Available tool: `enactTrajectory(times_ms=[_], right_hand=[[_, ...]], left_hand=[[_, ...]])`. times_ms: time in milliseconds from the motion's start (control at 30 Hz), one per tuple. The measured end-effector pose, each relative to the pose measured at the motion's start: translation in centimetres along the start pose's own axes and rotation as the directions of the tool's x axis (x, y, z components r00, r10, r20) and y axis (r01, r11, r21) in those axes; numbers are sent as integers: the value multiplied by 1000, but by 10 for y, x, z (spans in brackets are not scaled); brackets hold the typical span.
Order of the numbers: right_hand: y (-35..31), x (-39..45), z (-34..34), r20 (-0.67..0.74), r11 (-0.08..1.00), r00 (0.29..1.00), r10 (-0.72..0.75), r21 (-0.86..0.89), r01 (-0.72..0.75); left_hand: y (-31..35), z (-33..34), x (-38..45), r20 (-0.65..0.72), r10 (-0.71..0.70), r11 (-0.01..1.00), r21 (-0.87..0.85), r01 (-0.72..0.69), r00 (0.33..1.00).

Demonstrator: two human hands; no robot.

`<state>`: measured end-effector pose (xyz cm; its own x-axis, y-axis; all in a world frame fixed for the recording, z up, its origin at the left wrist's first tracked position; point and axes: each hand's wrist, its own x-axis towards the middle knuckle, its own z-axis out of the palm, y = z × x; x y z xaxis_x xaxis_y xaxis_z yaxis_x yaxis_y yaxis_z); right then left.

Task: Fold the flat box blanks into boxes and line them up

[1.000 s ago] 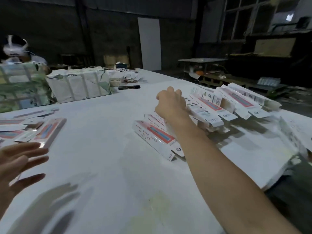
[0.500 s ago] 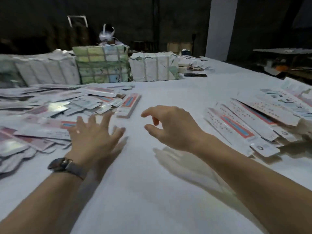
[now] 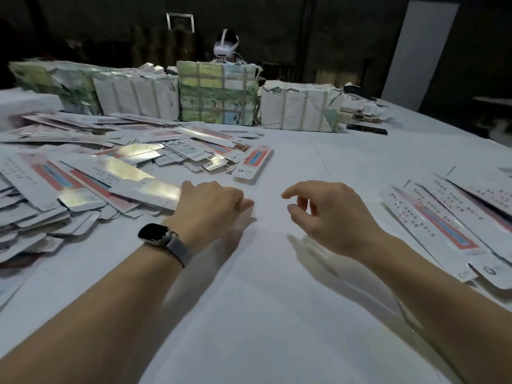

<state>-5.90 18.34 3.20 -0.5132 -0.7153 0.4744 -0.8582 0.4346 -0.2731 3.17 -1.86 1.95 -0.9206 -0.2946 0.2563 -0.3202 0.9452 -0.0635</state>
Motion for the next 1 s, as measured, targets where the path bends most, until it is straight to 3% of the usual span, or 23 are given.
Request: enactTrajectory(times_ms=[67, 133, 267, 333, 400, 467, 500, 600, 633, 733, 833, 933, 1000], right_hand=[[-1, 0, -1, -46, 1000, 999, -14, 19, 15], [-2, 1, -2, -111, 998, 993, -27, 59, 34], [-7, 2, -3, -198, 985, 980, -18, 162, 50], [-9, 2, -5, -226, 983, 973, -46, 165, 85], [-9, 2, -6, -264, 974, 961, -82, 182, 133], [-12, 3, -9, -316, 952, 942, -113, 235, 194], [-14, 3, -10, -328, 936, 935, -134, 268, 228], [-20, 2, -13, -351, 872, 924, -149, 395, 290], [-22, 2, -15, -335, 817, 934, -123, 500, 287], [-34, 1, -23, -158, 550, 986, -45, 820, 156], [-33, 1, -21, -40, 431, 998, 41, 902, 19], [-30, 2, -17, 52, 432, 998, 43, 899, -65], [-29, 2, -15, 83, 545, 994, 70, 832, -108]], left_hand=[[9, -3, 2, -141, 82, 996, -5, -84, 987], [14, -4, 1, -363, 141, 980, -78, -181, 921], [22, -18, -7, -719, 138, 862, -252, -441, 681], [30, -30, -13, -829, 132, 789, -244, -564, 544], [37, -42, -22, -875, 83, 715, -281, -641, 476], [43, -52, -29, -865, -61, 596, -432, -677, 498], [44, -57, -32, -826, -152, 472, -543, -694, 543], [41, -73, -36, -618, -292, -65, -748, -660, 729], [38, -76, -36, -552, -278, -167, -778, -605, 786], [32, -76, -36, -426, -134, -185, -876, -445, 895], [36, -67, -35, -270, 7, -265, -929, -259, 963], [47, -56, -36, -184, 55, -301, -940, -160, 981], [55, -49, -36, -124, 33, -319, -942, -108, 992]])
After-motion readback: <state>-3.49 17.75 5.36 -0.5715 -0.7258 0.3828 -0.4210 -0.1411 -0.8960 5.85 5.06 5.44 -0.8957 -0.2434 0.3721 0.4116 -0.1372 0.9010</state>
